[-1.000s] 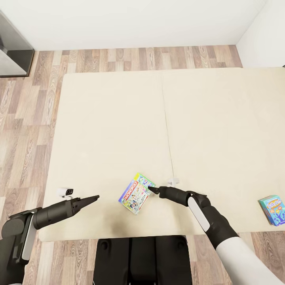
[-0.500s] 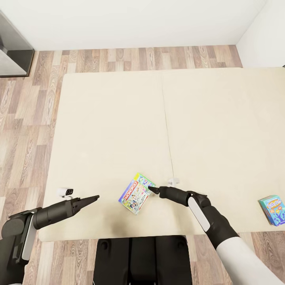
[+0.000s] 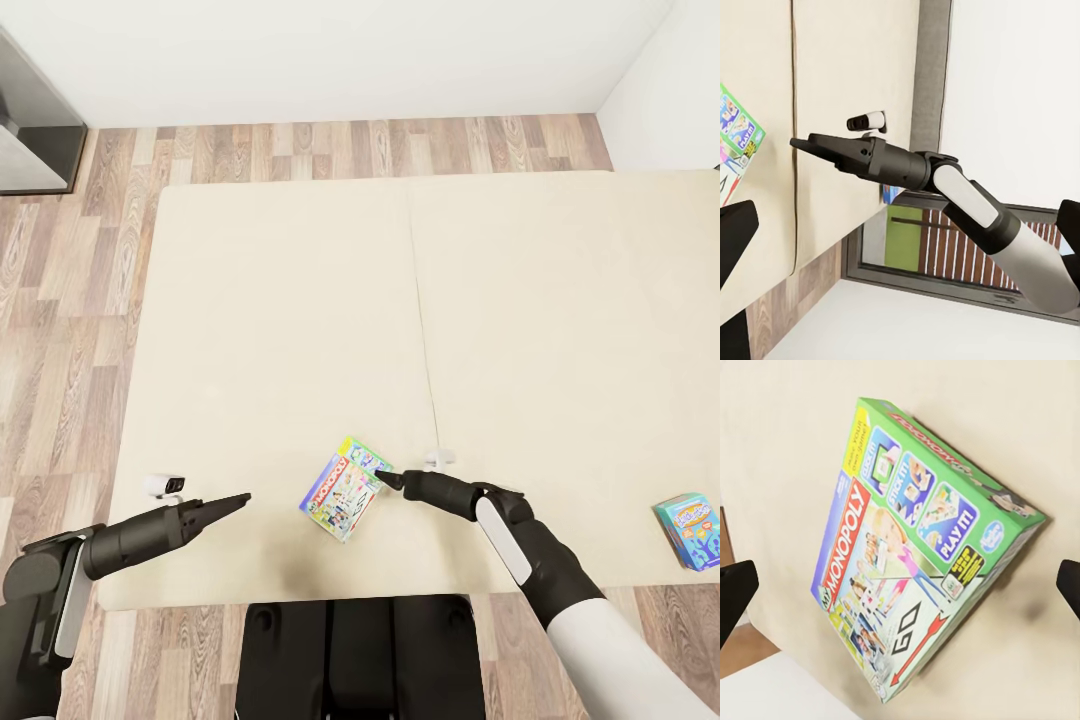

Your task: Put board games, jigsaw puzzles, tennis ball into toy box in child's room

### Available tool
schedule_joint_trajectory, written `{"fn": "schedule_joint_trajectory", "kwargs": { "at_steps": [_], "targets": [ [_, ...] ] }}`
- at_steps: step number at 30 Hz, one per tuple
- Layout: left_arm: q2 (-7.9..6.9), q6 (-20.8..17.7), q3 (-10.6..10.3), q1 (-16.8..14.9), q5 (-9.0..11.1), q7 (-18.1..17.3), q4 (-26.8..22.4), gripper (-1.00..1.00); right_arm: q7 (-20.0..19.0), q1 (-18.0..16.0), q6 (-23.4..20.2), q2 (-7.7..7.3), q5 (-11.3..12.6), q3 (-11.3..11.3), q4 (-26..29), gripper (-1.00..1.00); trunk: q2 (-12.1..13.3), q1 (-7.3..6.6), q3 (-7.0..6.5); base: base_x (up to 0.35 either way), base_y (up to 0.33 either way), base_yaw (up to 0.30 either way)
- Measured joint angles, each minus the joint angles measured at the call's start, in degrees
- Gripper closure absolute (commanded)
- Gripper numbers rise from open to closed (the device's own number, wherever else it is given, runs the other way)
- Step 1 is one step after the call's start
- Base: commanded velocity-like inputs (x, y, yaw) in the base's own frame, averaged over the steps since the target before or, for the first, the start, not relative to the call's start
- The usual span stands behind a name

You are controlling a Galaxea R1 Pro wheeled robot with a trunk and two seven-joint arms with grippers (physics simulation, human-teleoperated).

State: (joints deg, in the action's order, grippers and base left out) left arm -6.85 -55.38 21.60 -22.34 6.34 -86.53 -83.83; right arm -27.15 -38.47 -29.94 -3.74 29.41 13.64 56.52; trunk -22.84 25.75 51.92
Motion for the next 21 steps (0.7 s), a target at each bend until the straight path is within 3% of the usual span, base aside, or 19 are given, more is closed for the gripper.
{"fn": "schedule_joint_trajectory", "kwargs": {
  "at_steps": [21],
  "targets": [
    [0.00, 0.01, 0.01, -0.05, -0.01, -0.01, 0.00, -1.00, 0.00, 0.00, 0.01, 0.17, -0.04, 0.07, 0.03, -1.00, 0.00, 0.00, 0.00, 0.000, 0.000, 0.038]
  ]
}}
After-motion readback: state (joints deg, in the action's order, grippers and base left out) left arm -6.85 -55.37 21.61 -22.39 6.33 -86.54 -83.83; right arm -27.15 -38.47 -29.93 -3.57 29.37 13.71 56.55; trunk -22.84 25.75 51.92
